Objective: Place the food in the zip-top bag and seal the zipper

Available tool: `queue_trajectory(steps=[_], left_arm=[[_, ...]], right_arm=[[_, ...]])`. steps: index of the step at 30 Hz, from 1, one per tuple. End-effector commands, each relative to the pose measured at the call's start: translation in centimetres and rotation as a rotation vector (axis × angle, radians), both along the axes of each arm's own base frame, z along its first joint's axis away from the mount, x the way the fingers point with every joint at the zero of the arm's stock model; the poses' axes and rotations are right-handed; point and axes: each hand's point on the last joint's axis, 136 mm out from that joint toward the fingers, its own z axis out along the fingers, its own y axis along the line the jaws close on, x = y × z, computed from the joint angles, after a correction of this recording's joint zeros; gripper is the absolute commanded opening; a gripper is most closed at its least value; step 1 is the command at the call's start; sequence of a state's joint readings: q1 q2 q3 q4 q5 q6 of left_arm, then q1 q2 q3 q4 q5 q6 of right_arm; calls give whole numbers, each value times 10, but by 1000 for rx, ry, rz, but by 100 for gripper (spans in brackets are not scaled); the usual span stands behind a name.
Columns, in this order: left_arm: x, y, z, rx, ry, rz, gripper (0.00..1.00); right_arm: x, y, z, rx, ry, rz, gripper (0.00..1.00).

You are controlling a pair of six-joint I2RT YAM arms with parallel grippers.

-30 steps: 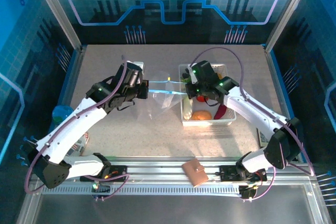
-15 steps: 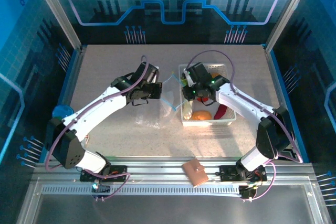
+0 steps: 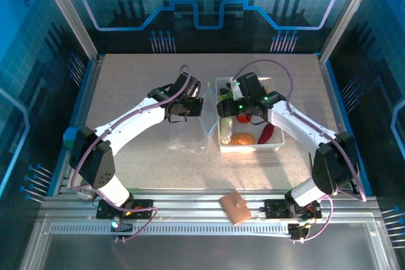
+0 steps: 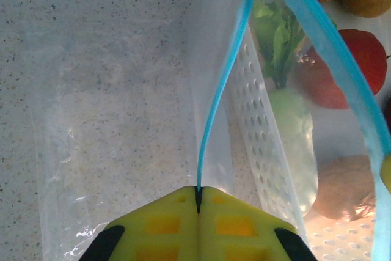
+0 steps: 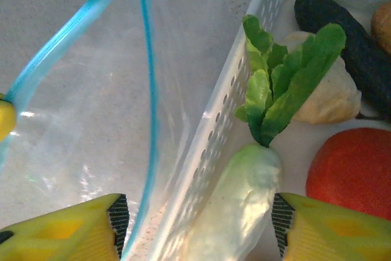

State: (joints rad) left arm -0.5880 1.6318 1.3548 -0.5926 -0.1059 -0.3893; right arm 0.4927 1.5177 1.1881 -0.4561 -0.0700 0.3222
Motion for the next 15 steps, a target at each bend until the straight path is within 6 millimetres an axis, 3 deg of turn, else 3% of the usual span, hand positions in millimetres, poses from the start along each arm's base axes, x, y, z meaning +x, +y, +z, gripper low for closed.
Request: queue_trajectory(steps=[1,4,7,15], left_arm=[[8,-7,11,-33,-19,-14,0],[8,-7,12,-35,-19,-14,0],[8,-7,13,-36,-21,-16,0],[8,-9,16,-48,-27,-20,0]], right_arm=[[0,1,35,143,-61,-8,71],[1,-9,42,168,-82,-51,72],[6,-27,38,137,-93,-137,81],[18,-78,-30,-112,31,-363,86]])
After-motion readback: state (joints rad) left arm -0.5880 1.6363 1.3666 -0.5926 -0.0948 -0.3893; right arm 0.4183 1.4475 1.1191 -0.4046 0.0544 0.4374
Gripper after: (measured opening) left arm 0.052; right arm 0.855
